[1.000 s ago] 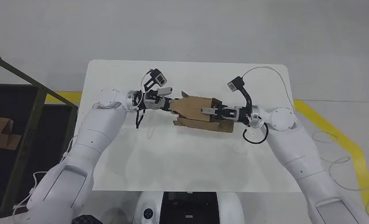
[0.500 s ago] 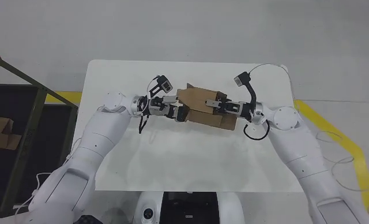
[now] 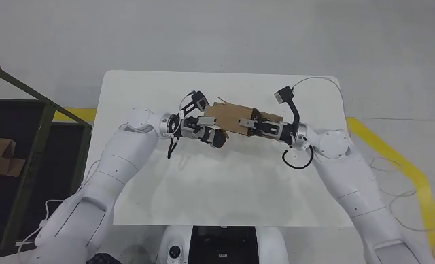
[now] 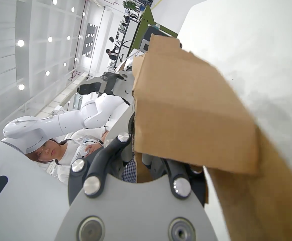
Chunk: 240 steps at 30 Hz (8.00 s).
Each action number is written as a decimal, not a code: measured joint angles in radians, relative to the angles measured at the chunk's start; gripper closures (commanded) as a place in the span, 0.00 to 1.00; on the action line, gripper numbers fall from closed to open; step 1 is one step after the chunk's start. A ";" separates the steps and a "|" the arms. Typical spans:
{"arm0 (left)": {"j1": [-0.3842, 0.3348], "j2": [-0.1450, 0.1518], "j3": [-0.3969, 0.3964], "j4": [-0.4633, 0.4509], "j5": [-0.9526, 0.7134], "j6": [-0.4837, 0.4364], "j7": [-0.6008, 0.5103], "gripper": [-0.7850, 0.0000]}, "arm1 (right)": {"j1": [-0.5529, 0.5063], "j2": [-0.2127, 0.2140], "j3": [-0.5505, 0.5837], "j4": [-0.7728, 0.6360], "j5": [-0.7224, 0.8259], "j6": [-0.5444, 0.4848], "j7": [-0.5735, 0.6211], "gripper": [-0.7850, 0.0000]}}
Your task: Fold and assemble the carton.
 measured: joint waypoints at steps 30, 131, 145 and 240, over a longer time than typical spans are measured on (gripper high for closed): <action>0.013 0.023 -0.159 0.111 -0.073 -0.026 0.036 0.00 | -0.011 0.014 0.068 -0.007 0.132 -0.037 0.101 1.00; 0.031 0.020 -0.103 -0.034 -0.022 0.026 0.000 0.00 | -0.049 0.007 -0.018 -0.071 0.099 -0.020 0.101 1.00; 0.029 0.020 -0.095 -0.042 -0.019 0.032 0.000 0.00 | -0.032 0.004 -0.026 -0.049 0.141 -0.020 0.131 1.00; 0.026 0.052 -0.106 -0.073 0.299 -0.033 0.151 0.00 | -0.044 0.014 0.010 -0.044 0.212 -0.042 0.200 1.00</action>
